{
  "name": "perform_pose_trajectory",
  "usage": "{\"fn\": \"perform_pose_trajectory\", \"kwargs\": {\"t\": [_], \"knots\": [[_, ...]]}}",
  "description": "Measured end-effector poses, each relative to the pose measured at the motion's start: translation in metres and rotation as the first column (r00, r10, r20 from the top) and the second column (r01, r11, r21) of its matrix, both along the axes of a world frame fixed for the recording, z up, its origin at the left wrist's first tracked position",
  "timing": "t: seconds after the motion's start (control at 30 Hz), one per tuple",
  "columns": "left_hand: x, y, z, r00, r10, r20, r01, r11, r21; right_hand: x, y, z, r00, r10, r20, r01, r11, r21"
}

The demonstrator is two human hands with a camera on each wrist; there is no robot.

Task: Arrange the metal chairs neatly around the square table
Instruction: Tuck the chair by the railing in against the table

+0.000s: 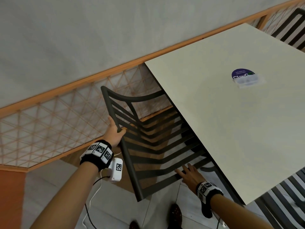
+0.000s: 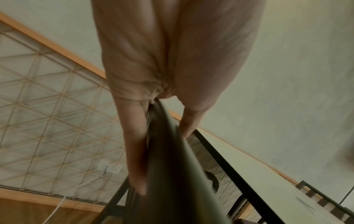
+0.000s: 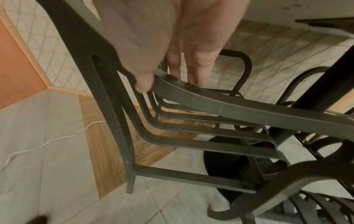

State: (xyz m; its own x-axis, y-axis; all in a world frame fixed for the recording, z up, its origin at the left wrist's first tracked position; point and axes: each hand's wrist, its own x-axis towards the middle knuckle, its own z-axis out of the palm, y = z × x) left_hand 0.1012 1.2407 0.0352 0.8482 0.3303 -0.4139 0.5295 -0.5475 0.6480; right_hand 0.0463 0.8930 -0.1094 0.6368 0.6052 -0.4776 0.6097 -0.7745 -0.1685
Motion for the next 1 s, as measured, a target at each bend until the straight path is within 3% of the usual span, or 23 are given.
{"fn": "perform_pose_trajectory", "kwargs": {"t": [0.23, 0.43, 0.53, 0.67, 0.83, 1.0], "knots": [[-0.043, -0.022, 0.01, 0.997, 0.031, 0.07, -0.026, 0.997, -0.072, -0.067, -0.06, 0.007, 0.984, -0.169, -0.058, 0.176, 0.971, 0.162], [-0.104, -0.068, 0.024, 0.994, 0.01, 0.112, -0.014, 0.999, 0.036, -0.12, -0.137, 0.048, 0.951, -0.275, -0.138, 0.281, 0.96, 0.019], [-0.14, -0.1, 0.027, 0.993, -0.025, 0.118, 0.006, 0.987, 0.158, -0.152, -0.178, 0.066, 0.941, -0.322, -0.1, 0.323, 0.946, -0.007], [-0.186, -0.171, 0.036, 0.989, -0.088, 0.116, 0.046, 0.943, 0.329, -0.196, -0.229, 0.088, 0.905, -0.414, -0.094, 0.419, 0.908, 0.03], [-0.233, -0.278, 0.043, 0.973, -0.137, 0.183, 0.08, 0.954, 0.288, -0.223, -0.293, 0.131, 0.875, -0.481, -0.052, 0.483, 0.875, 0.028], [-0.242, -0.397, 0.037, 0.917, -0.33, 0.226, 0.295, 0.939, 0.176, -0.219, -0.385, 0.169, 0.88, -0.465, 0.101, 0.457, 0.885, 0.089]]}}
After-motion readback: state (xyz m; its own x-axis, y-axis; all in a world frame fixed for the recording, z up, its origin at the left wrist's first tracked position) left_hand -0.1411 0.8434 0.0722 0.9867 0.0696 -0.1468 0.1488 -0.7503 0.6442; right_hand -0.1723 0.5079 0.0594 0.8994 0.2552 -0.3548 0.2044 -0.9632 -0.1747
